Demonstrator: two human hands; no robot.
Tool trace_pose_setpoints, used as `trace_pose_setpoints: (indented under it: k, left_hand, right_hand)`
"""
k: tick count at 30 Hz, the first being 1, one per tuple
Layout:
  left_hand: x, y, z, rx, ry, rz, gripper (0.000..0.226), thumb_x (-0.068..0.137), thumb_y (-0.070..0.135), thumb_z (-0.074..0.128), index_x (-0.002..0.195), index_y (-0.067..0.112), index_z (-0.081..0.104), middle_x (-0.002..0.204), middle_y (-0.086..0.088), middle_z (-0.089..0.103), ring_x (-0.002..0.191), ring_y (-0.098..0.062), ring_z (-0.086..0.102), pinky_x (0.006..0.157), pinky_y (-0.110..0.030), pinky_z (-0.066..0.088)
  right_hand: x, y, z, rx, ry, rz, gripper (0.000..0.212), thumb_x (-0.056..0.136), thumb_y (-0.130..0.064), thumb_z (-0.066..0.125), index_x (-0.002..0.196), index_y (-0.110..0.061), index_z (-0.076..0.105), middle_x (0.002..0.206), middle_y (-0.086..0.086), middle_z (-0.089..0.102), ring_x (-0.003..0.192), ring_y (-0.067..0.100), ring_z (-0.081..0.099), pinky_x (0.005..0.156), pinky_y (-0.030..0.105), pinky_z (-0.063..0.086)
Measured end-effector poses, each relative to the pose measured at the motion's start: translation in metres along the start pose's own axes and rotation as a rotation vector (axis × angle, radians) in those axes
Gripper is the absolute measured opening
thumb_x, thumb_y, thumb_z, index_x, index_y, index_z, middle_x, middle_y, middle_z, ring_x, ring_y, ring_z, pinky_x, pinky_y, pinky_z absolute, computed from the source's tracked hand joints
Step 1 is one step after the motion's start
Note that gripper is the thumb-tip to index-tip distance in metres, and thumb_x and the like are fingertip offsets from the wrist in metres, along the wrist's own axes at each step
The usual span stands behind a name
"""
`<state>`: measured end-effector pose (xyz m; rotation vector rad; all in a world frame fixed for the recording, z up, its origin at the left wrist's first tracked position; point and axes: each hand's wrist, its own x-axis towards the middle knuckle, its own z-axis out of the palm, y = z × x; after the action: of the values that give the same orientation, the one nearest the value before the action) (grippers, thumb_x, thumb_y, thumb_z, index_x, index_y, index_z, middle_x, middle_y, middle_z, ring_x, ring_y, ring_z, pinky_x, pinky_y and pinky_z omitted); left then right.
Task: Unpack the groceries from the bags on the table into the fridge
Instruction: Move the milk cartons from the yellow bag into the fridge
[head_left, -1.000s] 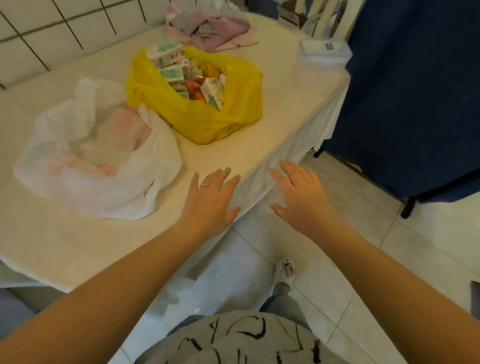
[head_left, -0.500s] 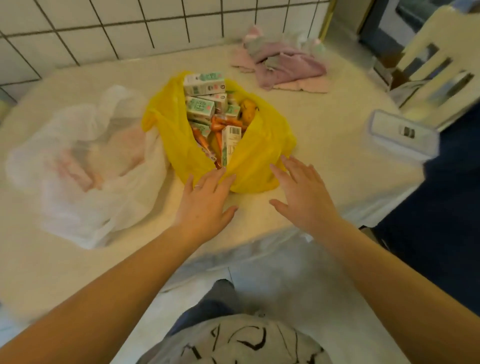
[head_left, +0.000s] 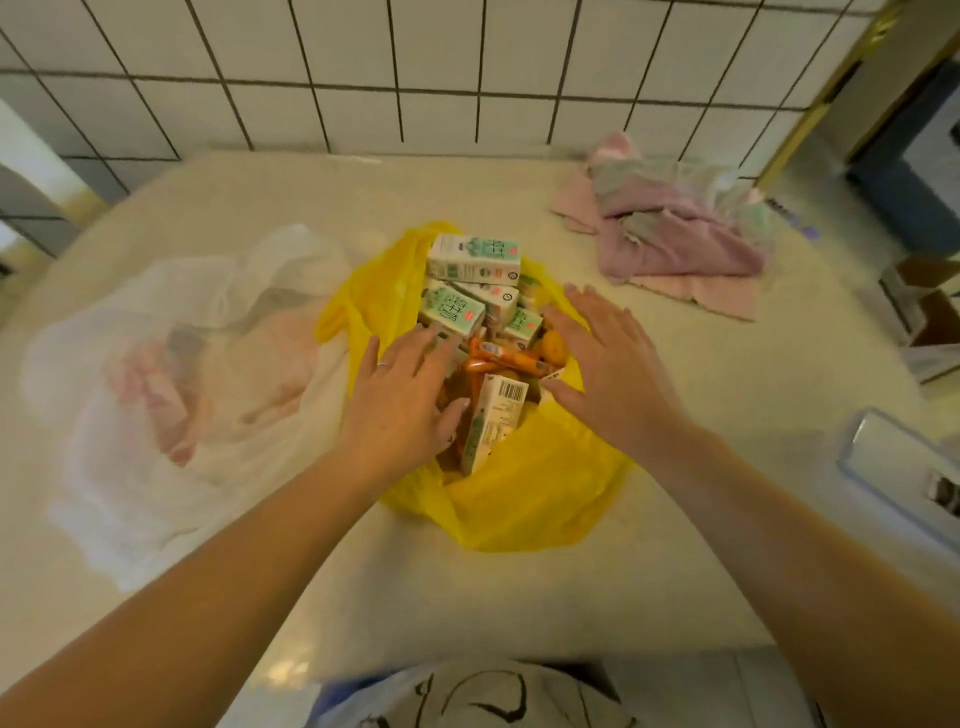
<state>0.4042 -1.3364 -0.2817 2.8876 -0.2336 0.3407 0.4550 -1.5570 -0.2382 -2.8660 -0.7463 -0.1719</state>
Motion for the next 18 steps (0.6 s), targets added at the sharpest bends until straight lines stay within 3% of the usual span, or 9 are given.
trace_pose_setpoints:
  k: [6, 11, 18]
  left_hand:
    - [0.036, -0.015, 0.013, 0.015, -0.002, -0.018, 0.064, 0.082, 0.037, 0.066, 0.137, 0.012, 0.044, 0.143, -0.012, 0.043, 0.133, -0.031, 0.038, 0.11, -0.054, 0.022]
    - [0.072, -0.03, 0.023, 0.072, -0.034, 0.174, 0.069, 0.072, 0.024, 0.078, 0.131, 0.005, 0.049, 0.135, -0.016, 0.051, 0.126, -0.033, 0.047, 0.105, -0.053, 0.032]
    - [0.113, -0.054, 0.039, 0.143, -0.139, 0.319, 0.063, 0.068, 0.017, 0.081, 0.124, 0.006, 0.056, 0.127, -0.017, 0.057, 0.119, -0.034, 0.053, 0.103, -0.047, 0.03]
  right_hand:
    - [0.064, 0.031, 0.014, 0.035, -0.031, -0.085, 0.075, 0.078, -0.034, 0.07, 0.142, -0.016, 0.037, 0.151, 0.012, 0.03, 0.14, 0.029, 0.026, 0.112, 0.05, 0.024]
    - [0.117, 0.05, 0.033, 0.062, -0.088, -0.151, 0.072, 0.084, -0.035, 0.064, 0.145, -0.015, 0.031, 0.154, 0.008, 0.025, 0.142, 0.025, 0.021, 0.115, 0.043, 0.02]
    - [0.172, 0.069, 0.068, 0.118, -0.156, -0.118, 0.074, 0.085, -0.041, 0.062, 0.147, -0.018, 0.026, 0.155, 0.005, 0.023, 0.143, 0.022, 0.016, 0.117, 0.043, 0.016]
